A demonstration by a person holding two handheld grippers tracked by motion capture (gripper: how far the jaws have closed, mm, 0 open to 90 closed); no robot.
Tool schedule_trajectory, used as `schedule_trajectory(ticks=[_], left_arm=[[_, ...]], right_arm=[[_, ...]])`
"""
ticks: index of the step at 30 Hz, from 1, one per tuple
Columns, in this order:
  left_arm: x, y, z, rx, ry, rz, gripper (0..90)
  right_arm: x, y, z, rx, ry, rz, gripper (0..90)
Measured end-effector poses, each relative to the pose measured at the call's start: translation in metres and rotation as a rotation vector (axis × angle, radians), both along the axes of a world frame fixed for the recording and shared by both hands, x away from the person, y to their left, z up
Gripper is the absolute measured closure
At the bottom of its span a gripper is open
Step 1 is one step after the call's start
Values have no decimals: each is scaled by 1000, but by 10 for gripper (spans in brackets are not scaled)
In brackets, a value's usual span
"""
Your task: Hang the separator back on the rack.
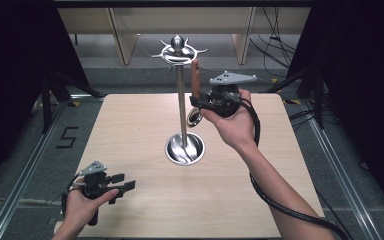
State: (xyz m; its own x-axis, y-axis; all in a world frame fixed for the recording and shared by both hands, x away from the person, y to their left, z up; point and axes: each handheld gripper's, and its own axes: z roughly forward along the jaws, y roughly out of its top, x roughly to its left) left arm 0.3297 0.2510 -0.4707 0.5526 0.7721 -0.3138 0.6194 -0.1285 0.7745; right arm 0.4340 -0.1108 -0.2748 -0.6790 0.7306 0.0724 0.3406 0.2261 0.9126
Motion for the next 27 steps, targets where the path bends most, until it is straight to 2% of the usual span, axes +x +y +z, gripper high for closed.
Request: schedule_trajectory(ticks=[2, 4, 15, 20, 21, 22, 23, 24, 25, 27], left_arm=[[0, 0, 0, -3, 0, 7, 384], [0, 0, -1, -5, 9, 10, 385], [-1, 0, 0, -6, -1, 8, 385], [0, 1, 0, -3, -2, 7, 385], [0, 0, 0, -8, -2, 9, 385], [0, 0, 0, -11, -2, 11, 385], [0, 0, 0, -12, -1, 12, 385], [0, 0, 0, -15, -1, 12, 385], [0, 1, 0, -14, -1, 12, 385], [0, 1, 0, -9, 2, 12, 385]], right_arm=[[0, 2, -1, 6, 23, -4, 696], [2, 2, -1, -19, -15, 5, 696], [0, 3, -2, -10, -4, -1, 688], [-3, 3, -1, -39, -24, 19, 623], [-5, 3, -1, -29, -13, 10, 606], [-4, 1, -1, -50, -33, 19, 588], [-5, 1, -2, -48, -38, 14, 569], [-7, 1, -1, -47, -18, 10, 557], [-7, -2, -1, -60, -35, 19, 557], [-10, -4, -1, -46, -18, 7, 553]])
